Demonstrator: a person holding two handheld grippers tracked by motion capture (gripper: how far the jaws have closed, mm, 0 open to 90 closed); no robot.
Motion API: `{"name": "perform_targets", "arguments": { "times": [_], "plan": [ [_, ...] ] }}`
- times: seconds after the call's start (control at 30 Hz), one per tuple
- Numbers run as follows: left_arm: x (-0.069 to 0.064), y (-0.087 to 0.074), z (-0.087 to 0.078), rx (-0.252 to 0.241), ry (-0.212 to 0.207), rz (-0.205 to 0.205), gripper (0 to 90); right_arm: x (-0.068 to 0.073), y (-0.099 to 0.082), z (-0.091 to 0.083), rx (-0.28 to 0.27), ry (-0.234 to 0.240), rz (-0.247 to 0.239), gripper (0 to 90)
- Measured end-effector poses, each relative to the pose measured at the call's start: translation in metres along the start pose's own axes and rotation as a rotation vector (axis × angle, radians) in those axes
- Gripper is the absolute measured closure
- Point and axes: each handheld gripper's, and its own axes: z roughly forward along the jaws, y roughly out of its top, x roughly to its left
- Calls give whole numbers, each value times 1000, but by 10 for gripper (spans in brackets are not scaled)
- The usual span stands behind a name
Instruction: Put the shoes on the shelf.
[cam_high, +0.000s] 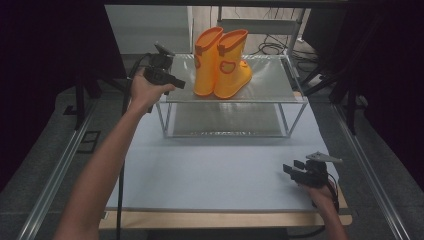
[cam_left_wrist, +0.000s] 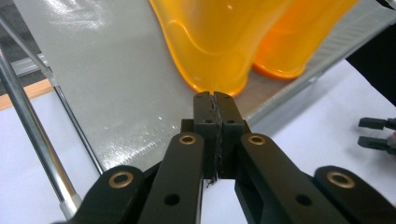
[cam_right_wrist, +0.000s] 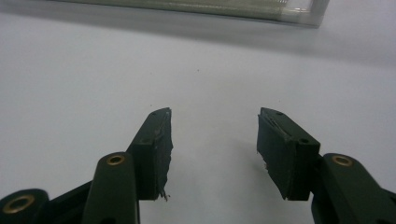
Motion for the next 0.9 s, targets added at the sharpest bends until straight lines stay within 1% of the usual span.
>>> {"name": "perform_targets", "arguments": {
  "times": [0.03, 0.1, 0.13, 0.27, 0.43, 0.47, 0.53, 0.6, 0.67, 0.73, 0.8, 0.87, 0.9],
  "plan": [
    [1, 1, 2, 1, 10, -3, 894, -1, 0, 0, -3, -2, -1, 452],
    [3, 3, 8, -7, 17, -18, 894, -1, 0, 0, -4, -2, 5, 452],
    [4, 4, 11, -10, 19, -25, 894, -1, -1, 0, -4, -3, 0, 452],
    [9, 9, 29, -13, 51, -49, 894, -2, -1, -1, -3, -6, 9, 451],
    [11, 13, 49, 1, 54, -75, 894, -4, -2, -1, -2, -7, 13, 451],
    [11, 14, 52, 11, 58, -72, 894, -4, -2, -1, -4, -8, 9, 451],
    [9, 15, 60, 22, 48, -71, 895, -4, -2, -2, -5, -11, 11, 452],
    [7, 16, 63, 21, 42, -76, 895, -5, -2, -2, -8, -11, 14, 452],
    [3, 17, 65, 20, 54, -73, 897, -6, -2, -3, -13, -14, 20, 452],
    [2, 19, 64, 26, 42, -81, 897, -6, -2, -3, -11, -14, 23, 452],
    [-1, 19, 64, 31, 41, -74, 898, -6, -2, -3, -8, -13, 28, 452],
    [-6, 21, 65, 33, 72, -59, 900, -4, -3, -1, -1, -9, 23, 452],
    [-7, 21, 65, 33, 75, -56, 900, -4, -3, -1, -1, -9, 23, 452]
  ]
}}
